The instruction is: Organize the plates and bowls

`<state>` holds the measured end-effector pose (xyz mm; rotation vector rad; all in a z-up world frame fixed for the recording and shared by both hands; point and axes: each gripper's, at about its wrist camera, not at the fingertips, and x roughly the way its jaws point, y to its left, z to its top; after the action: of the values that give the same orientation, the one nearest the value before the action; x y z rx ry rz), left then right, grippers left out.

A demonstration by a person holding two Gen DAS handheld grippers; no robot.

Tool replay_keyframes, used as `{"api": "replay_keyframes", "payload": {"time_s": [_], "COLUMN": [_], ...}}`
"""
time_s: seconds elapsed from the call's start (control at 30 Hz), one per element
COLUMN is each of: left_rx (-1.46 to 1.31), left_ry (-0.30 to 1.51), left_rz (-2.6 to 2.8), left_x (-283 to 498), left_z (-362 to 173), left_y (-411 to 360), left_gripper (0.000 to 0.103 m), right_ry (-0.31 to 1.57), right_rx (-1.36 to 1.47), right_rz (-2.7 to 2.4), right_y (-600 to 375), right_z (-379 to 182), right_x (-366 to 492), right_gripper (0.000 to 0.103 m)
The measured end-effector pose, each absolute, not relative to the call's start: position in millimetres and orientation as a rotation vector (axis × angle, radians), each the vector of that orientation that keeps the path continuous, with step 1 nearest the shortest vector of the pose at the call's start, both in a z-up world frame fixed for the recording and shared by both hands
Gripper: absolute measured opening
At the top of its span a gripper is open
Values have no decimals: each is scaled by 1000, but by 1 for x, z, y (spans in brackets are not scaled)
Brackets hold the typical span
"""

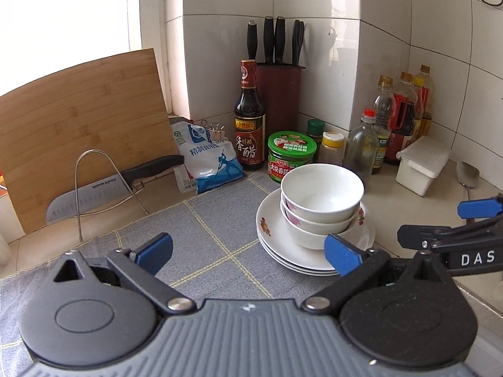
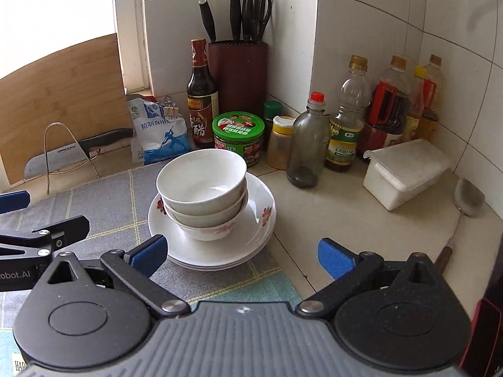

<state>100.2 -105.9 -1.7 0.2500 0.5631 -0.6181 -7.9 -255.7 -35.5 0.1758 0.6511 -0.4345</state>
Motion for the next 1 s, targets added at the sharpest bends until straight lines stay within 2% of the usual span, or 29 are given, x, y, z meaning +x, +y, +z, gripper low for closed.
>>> {"api": "replay_keyframes", "payload": {"time_s": [1.0], "left_rx": [247], "left_ry": [616], "left_rz": [-564], "left_x": [91], "left_z": [2], "left_y": [-100], "left_gripper": [101], "right_ry": [624], "right_rx": [169], "right_rz": [-470], "right_y": [-244], "right_z": [-27], "right_x": [-20], "right_gripper": [103]}}
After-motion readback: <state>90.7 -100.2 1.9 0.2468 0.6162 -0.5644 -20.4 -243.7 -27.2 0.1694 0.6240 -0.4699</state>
